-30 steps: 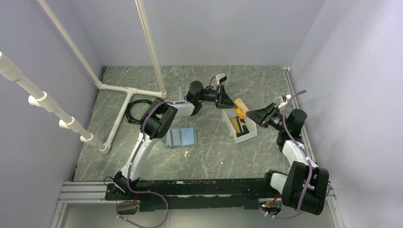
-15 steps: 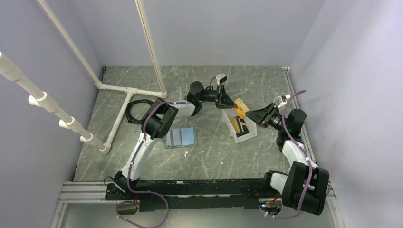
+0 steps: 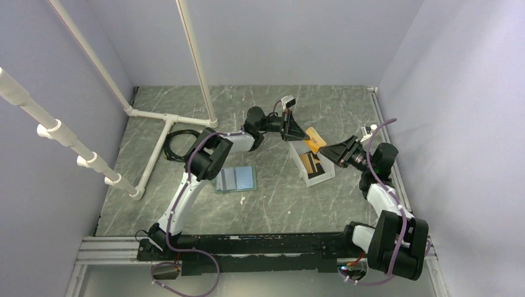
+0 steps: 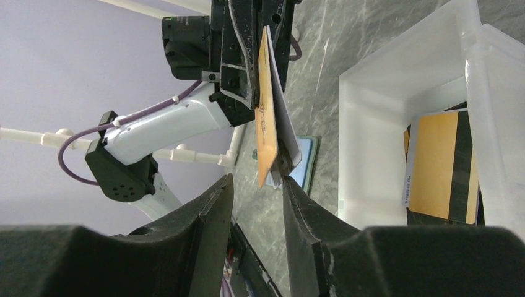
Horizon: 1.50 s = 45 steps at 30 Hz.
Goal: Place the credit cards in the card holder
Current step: Place the credit card in the storage box.
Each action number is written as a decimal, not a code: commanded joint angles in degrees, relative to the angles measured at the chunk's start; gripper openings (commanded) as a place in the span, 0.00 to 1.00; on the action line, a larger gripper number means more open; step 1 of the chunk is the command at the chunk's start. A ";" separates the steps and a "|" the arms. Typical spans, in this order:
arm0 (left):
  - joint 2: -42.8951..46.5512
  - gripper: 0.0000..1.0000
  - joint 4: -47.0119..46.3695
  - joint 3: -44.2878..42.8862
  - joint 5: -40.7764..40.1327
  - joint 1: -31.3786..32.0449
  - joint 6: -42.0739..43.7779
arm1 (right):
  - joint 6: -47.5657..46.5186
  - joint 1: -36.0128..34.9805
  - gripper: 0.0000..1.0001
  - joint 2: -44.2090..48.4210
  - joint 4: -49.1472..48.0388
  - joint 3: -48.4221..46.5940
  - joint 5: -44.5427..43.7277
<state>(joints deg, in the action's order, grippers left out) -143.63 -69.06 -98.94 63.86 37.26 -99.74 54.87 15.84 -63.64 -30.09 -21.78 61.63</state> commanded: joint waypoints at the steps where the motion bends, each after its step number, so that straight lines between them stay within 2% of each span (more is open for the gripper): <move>1: 0.30 0.00 -3.50 -2.04 -0.65 0.70 -0.61 | -0.65 -0.67 0.38 0.61 -3.35 0.16 -0.51; 12: 1.75 0.00 0.86 -0.63 0.79 1.22 4.18 | 4.01 -0.89 0.38 0.32 -5.25 -1.49 -0.03; 20: 5.84 0.00 12.60 2.11 2.35 1.67 16.80 | 4.69 -0.89 0.31 -0.47 -2.25 -2.75 -0.50; 25: 4.28 0.00 4.01 1.61 1.50 1.37 9.38 | 2.61 -0.83 0.32 -1.18 -0.58 -1.73 -1.00; 32: 5.08 0.00 3.32 2.00 1.09 0.64 8.67 | -5.89 -0.29 0.39 2.19 10.67 -2.74 -2.96; 36: 4.74 0.00 2.20 1.77 0.88 0.30 7.38 | -5.31 -0.30 0.43 2.55 9.34 -2.26 -2.36; 45: 4.84 0.00 1.34 2.14 0.74 0.21 6.81 | -3.93 -0.28 0.44 2.20 7.46 -2.53 -1.58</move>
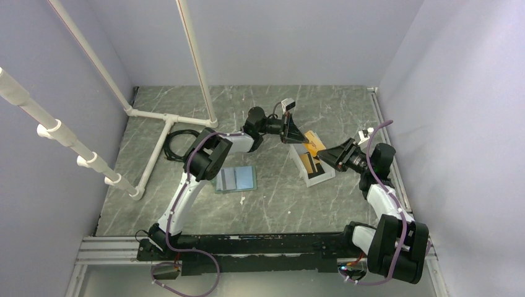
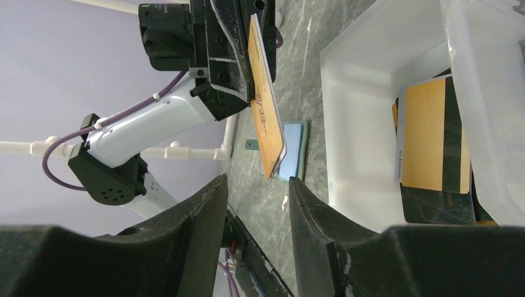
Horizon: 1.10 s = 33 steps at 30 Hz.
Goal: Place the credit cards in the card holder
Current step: Place the credit card in the storage box.
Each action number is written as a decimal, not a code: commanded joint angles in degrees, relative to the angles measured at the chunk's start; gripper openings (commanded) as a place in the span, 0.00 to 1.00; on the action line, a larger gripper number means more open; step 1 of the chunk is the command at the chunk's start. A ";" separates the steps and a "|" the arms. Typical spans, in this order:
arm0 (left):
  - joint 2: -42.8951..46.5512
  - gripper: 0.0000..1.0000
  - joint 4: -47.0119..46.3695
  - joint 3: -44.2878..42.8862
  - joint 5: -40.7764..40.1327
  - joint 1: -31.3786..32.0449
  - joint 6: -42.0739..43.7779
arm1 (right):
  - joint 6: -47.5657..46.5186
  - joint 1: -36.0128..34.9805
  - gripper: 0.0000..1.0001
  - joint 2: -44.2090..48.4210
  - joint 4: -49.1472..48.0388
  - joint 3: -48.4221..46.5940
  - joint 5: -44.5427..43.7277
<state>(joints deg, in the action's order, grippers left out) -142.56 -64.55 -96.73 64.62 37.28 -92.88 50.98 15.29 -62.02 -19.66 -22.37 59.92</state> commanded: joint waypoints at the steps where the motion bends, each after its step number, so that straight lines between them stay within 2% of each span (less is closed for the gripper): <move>1: 3.78 0.00 -3.05 0.02 0.03 0.22 0.05 | 0.25 0.27 0.44 0.65 -3.24 -2.09 0.31; 5: 3.23 0.00 -2.91 -0.40 0.00 0.25 -0.01 | 0.13 0.25 0.44 2.46 -2.27 -2.68 -0.04; 7: 2.81 0.00 -4.47 -0.96 -0.10 0.34 -1.48 | -0.89 0.33 0.37 2.44 -0.44 -3.10 -0.84; 12: 1.98 0.00 -8.54 -1.61 -0.39 0.18 -6.37 | 2.35 0.89 0.30 -0.92 -7.59 -1.01 0.87; 18: 1.72 0.00 -10.65 -1.60 -0.86 0.16 -8.73 | 2.10 1.01 0.23 -1.96 -9.65 -0.61 1.90; 26: 1.33 0.00 -12.53 -2.48 -0.98 0.16 -10.67 | 2.11 1.03 0.19 -2.06 -10.06 -0.45 1.97; 33: 0.42 0.00 -14.73 -3.37 -1.60 -0.01 -13.37 | 1.58 1.02 0.21 -0.78 -9.71 0.21 2.37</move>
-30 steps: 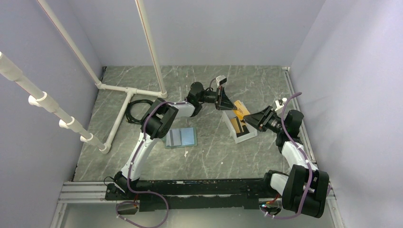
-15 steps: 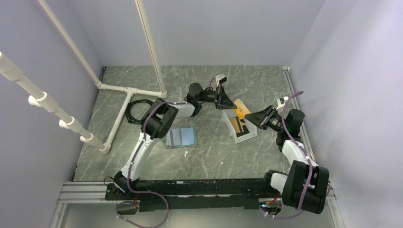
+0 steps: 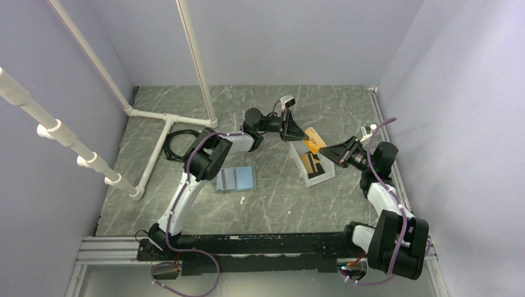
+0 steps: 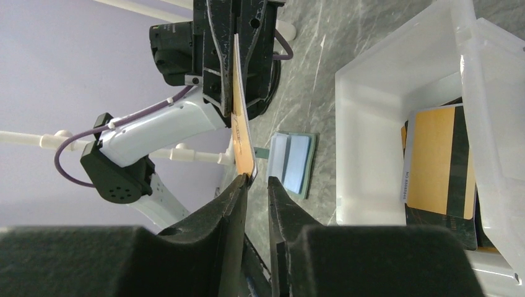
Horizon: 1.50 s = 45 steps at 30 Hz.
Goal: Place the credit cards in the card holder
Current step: Place the credit card in the storage box.
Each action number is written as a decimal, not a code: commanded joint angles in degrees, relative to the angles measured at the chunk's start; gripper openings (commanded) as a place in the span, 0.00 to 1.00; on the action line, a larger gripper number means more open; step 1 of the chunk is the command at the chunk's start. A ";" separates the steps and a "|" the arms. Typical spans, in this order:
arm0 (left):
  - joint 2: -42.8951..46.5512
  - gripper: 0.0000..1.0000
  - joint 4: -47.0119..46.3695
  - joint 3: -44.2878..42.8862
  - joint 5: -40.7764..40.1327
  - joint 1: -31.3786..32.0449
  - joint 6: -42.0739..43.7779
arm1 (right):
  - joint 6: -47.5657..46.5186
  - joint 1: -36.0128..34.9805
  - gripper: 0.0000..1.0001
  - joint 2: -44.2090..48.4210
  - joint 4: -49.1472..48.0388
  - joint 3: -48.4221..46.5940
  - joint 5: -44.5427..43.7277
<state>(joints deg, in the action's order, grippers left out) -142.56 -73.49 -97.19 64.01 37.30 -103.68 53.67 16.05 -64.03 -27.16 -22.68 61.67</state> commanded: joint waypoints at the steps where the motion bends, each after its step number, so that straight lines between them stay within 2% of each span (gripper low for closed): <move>1: 0.51 0.00 -5.66 -2.92 -0.91 -0.03 -2.46 | -1.00 0.23 0.21 1.31 -2.28 0.45 0.72; 45: 0.10 0.00 -9.16 -2.81 -1.73 0.05 -6.06 | -0.68 0.25 0.28 3.15 -5.99 2.41 2.71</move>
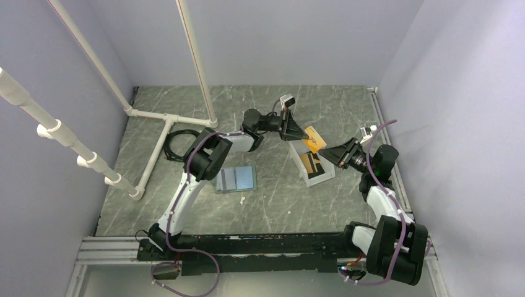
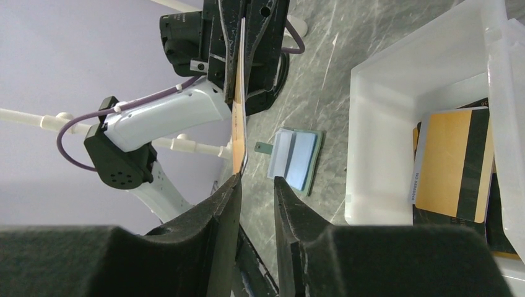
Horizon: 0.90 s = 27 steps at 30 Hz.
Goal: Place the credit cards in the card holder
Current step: Place the credit card in the storage box.
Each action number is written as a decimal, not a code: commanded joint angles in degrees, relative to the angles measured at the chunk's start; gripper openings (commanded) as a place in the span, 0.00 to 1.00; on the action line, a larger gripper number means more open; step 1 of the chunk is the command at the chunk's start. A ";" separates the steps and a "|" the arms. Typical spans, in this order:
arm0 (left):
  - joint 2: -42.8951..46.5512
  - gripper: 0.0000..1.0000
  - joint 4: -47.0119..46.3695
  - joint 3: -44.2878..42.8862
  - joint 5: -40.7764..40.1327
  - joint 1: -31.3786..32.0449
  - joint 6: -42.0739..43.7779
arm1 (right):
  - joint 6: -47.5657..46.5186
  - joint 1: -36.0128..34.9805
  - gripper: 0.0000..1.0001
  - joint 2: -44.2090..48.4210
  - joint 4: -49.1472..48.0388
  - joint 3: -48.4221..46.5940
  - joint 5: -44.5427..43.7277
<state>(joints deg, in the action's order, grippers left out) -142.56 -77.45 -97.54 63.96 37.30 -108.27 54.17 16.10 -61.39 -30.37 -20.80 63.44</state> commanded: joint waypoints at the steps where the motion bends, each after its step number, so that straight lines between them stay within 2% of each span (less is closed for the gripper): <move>1: 0.09 0.00 -5.39 -2.50 -1.73 0.11 -1.65 | -1.03 0.24 0.28 0.40 -3.03 0.58 1.04; 13: 0.36 0.00 -4.87 -2.57 -1.41 0.43 -1.16 | 0.02 0.23 0.28 0.52 -3.83 0.64 1.02; 18: 1.00 0.00 -2.40 -1.45 -1.34 0.93 1.62 | 4.63 0.20 0.29 0.82 -7.88 0.36 1.83; 27: 0.41 0.00 -2.37 -2.71 -1.25 0.76 0.93 | 4.64 0.18 0.32 2.93 -10.23 1.37 3.41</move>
<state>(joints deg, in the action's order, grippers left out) -142.56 -78.41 -98.45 63.02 37.87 -108.64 58.00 16.10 -59.42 -35.24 -19.62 64.93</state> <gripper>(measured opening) 0.013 0.321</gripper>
